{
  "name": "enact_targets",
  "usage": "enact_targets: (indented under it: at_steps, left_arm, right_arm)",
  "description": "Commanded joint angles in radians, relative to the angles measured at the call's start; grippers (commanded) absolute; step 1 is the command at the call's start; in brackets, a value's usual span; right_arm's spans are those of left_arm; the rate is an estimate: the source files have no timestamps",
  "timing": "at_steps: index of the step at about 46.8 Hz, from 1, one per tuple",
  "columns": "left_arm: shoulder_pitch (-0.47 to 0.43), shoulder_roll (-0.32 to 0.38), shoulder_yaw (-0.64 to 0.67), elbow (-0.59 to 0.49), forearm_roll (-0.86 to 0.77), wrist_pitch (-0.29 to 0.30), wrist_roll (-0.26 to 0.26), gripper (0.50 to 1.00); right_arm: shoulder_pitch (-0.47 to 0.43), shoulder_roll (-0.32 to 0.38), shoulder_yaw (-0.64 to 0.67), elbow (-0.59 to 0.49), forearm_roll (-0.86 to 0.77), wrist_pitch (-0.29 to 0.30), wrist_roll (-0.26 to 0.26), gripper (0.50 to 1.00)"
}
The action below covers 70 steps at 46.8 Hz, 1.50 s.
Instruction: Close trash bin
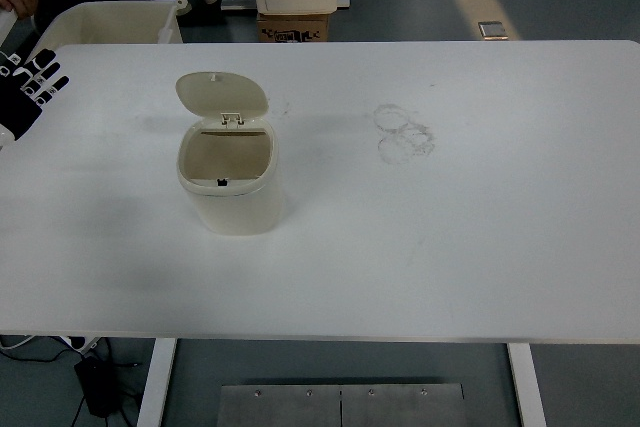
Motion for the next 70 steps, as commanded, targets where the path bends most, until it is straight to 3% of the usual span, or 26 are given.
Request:
enact_targets:
  at_steps: [1,70]
  left_arm:
    - [0.0,0.0,0.002,0.0,0.0,0.0,-0.001,1.0]
    - [-0.017,0.006,0.0,-0.014,0.028,0.011,0.01,1.0]
  right_arm:
    - [0.0,0.0,0.0,0.0,0.0,0.0,0.0,0.991]
    - [0.0,0.0,0.0,0.0,-0.002,0.0,0.0,0.991]
